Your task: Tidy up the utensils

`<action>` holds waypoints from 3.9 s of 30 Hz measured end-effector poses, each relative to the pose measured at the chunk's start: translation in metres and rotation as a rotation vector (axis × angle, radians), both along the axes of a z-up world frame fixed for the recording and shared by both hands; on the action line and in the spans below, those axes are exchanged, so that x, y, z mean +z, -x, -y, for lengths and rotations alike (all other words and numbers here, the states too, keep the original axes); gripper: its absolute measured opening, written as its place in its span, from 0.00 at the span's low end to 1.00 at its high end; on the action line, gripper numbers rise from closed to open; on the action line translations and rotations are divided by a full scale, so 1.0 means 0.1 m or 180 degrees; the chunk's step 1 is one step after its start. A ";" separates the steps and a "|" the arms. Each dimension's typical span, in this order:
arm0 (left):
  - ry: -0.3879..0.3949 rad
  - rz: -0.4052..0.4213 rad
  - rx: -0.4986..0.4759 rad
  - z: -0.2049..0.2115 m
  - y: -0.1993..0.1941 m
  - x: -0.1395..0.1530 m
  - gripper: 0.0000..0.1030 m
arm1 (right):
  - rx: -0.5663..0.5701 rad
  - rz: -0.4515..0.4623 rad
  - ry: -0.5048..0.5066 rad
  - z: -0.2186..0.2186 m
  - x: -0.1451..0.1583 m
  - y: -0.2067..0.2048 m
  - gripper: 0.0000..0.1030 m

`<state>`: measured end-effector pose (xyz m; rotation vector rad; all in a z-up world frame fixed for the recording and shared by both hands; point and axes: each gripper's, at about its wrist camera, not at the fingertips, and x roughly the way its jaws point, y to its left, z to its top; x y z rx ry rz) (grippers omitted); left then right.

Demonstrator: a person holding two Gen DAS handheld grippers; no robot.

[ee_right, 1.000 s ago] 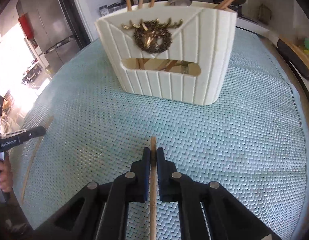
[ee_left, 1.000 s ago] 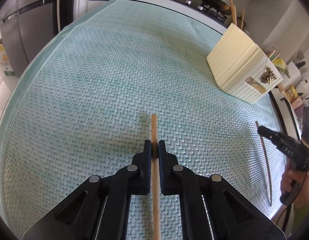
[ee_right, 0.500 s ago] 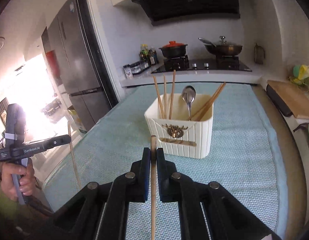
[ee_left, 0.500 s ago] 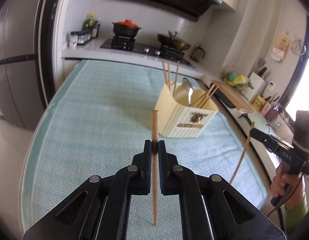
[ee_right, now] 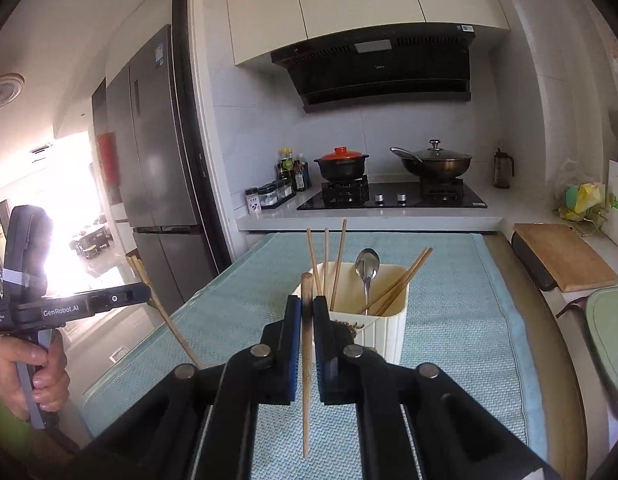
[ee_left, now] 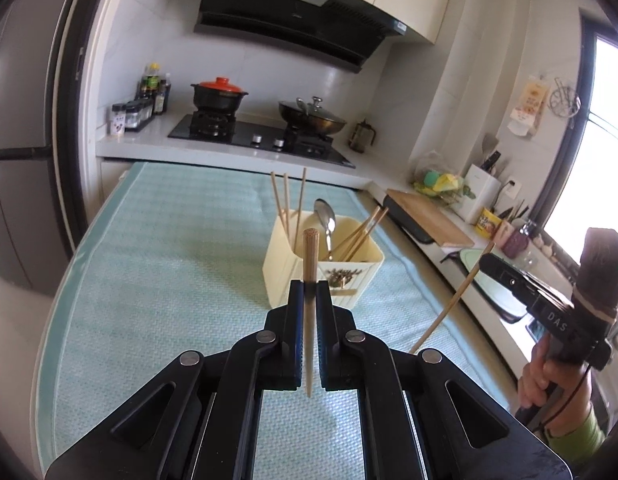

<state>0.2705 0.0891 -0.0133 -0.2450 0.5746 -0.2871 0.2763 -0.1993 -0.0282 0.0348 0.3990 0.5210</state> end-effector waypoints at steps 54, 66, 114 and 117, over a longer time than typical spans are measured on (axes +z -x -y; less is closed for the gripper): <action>-0.0645 0.0054 0.0118 0.54 -1.70 0.30 0.90 | -0.0491 -0.0434 0.0025 0.02 0.13 -2.22 0.59; -0.1232 0.0581 0.0667 0.87 -0.18 0.27 1.00 | -0.0597 0.0152 0.0358 0.24 0.54 -0.62 0.90; -0.0903 0.0053 0.0907 0.85 0.77 0.11 1.00 | -0.0678 0.0017 0.0552 -0.06 0.10 0.94 1.00; -0.0901 0.0039 0.0895 0.86 0.78 0.11 1.00 | -0.0672 0.0029 0.0570 -0.08 0.11 0.96 1.00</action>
